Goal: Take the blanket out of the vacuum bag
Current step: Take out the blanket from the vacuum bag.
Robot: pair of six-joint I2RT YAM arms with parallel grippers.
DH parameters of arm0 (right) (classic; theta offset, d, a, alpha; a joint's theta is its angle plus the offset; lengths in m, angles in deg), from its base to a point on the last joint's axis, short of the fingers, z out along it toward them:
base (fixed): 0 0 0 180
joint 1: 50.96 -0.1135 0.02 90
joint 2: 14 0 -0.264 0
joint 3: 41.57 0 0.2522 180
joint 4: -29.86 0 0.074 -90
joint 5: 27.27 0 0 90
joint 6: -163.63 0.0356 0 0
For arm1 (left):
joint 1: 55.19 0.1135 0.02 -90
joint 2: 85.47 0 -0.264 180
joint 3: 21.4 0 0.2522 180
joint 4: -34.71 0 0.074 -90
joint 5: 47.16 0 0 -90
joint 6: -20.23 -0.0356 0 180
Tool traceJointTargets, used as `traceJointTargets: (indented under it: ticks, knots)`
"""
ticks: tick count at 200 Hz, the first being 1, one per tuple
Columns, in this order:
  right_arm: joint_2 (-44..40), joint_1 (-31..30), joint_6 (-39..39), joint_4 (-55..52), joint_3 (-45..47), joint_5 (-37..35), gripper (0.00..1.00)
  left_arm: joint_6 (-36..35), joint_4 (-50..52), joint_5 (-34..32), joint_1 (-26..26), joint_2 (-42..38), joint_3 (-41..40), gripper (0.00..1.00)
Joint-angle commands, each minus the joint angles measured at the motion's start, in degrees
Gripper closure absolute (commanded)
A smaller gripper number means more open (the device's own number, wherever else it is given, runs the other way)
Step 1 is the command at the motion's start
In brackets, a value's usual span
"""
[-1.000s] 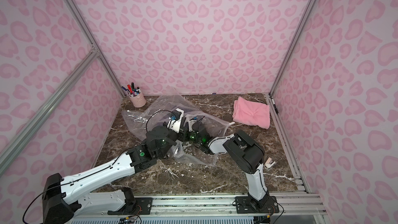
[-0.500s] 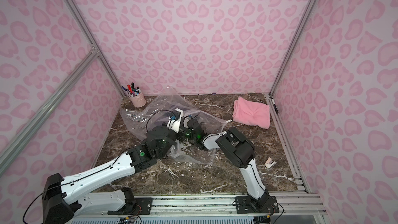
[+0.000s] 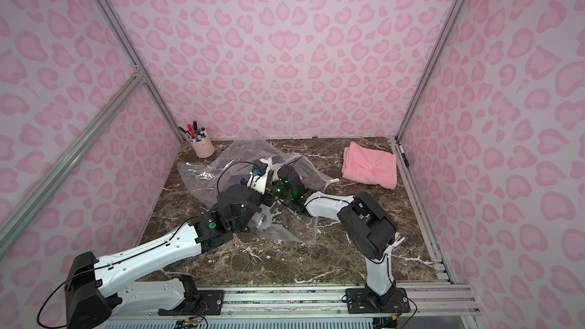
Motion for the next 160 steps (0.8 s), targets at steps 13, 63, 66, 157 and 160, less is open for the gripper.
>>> traceJointTargets:
  ticks: [13,63,66,157,160]
  knots:
    - [-4.05,-0.58,1.16,1.55,3.53,0.50,1.00,-0.32,-0.96,-4.44,0.32,1.56,-0.01,0.96]
    - [-13.94,-0.68,-2.03,-9.73,6.08,-4.96,1.00,2.75,-0.86,-5.19,2.36,2.09,-1.17,0.96]
    - [-14.57,-0.70,-2.40,-10.44,6.31,-5.60,1.00,2.87,-0.98,-4.96,2.47,2.09,-1.26,0.96]
    - [-33.09,5.65,-3.05,-15.08,23.31,-9.88,1.00,4.76,-1.35,-3.13,3.30,3.10,-1.97,0.96]
    - [-33.56,6.00,-3.05,-15.41,23.45,-9.95,1.00,4.82,-1.30,-2.94,3.31,3.21,-1.83,0.96]
